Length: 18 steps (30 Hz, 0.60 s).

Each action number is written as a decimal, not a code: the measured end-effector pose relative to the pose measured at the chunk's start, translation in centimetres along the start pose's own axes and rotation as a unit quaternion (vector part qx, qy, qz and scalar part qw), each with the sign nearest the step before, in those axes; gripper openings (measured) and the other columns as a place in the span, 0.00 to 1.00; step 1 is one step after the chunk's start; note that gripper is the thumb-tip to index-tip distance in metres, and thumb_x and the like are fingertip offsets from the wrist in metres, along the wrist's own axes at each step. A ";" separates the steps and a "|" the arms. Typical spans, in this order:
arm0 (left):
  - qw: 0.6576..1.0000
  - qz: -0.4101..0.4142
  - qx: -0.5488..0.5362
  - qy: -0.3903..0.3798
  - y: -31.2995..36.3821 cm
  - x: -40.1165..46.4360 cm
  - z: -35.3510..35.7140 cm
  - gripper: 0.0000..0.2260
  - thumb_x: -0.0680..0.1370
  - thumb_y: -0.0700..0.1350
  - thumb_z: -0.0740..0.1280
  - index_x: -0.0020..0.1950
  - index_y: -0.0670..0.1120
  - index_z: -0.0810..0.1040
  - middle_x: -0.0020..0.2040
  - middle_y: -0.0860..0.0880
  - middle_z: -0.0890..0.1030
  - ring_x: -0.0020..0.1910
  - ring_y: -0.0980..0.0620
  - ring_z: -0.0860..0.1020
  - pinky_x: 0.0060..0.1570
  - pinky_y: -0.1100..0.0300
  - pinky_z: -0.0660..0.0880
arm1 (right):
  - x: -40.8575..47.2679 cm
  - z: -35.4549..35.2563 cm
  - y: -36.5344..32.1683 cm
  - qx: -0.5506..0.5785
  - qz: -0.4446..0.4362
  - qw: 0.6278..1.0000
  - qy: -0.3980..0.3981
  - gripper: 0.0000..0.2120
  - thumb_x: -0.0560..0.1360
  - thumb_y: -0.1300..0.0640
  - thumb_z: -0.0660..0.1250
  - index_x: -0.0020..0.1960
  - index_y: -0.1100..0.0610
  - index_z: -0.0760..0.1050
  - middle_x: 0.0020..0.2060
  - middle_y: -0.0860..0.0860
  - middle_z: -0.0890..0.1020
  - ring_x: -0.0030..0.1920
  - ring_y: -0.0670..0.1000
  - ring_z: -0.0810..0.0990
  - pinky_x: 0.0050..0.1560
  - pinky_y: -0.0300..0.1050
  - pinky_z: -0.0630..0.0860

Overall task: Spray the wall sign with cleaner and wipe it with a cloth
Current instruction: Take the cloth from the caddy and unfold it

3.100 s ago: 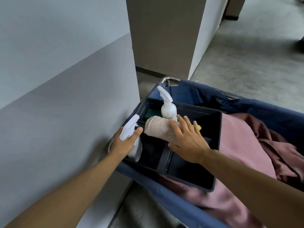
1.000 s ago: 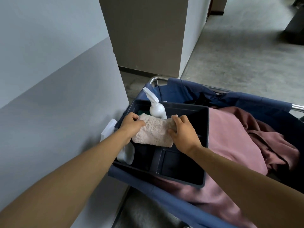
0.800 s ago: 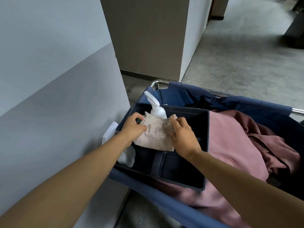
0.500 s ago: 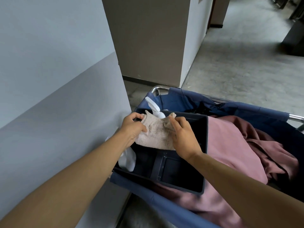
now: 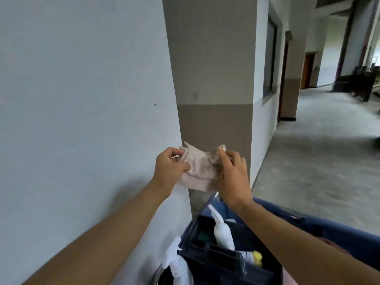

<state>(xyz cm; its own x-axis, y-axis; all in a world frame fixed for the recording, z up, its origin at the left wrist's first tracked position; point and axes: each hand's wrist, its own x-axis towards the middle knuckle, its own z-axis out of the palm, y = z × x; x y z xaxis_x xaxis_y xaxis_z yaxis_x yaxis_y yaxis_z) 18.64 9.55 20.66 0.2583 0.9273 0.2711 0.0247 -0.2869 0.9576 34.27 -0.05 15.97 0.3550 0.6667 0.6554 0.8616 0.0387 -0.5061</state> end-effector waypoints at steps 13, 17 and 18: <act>0.987 -0.037 0.122 0.095 12.8 -3.5 -8.2 0.31 0.67 0.30 0.76 0.66 0.50 0.74 0.65 0.45 0.73 0.56 0.47 0.79 0.43 0.54 0.83 | 9.6 -5.7 -13.7 0.110 -0.260 0.959 0.011 0.17 0.82 0.54 0.62 0.70 0.43 0.72 0.64 0.48 0.74 0.61 0.49 0.74 0.62 0.49 0.73; 0.970 -0.051 0.218 0.100 15.5 -5.5 -10.6 0.42 0.70 0.42 0.79 0.78 0.53 0.61 0.72 0.46 0.69 0.62 0.47 0.77 0.52 0.57 0.79 | 10.4 -7.1 -18.0 0.074 -0.392 0.917 0.011 0.32 0.74 0.60 0.75 0.75 0.56 0.69 0.65 0.53 0.76 0.57 0.56 0.76 0.54 0.45 0.76; 0.965 -0.037 0.231 0.119 16.4 -5.9 -11.2 0.44 0.71 0.45 0.79 0.80 0.54 0.58 0.73 0.47 0.68 0.66 0.47 0.75 0.56 0.57 0.76 | 10.4 -7.4 -19.2 0.078 -0.422 0.903 0.023 0.32 0.71 0.60 0.77 0.73 0.58 0.72 0.63 0.54 0.78 0.55 0.57 0.78 0.52 0.47 0.78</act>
<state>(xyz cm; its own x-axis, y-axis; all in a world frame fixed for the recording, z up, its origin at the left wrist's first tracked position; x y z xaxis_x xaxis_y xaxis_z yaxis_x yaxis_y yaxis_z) 6.65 2.03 35.85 0.0124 0.9626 0.2706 0.4771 -0.2435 0.8445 24.11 0.69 36.64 -0.3862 0.3185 0.8657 0.7719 0.6254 0.1142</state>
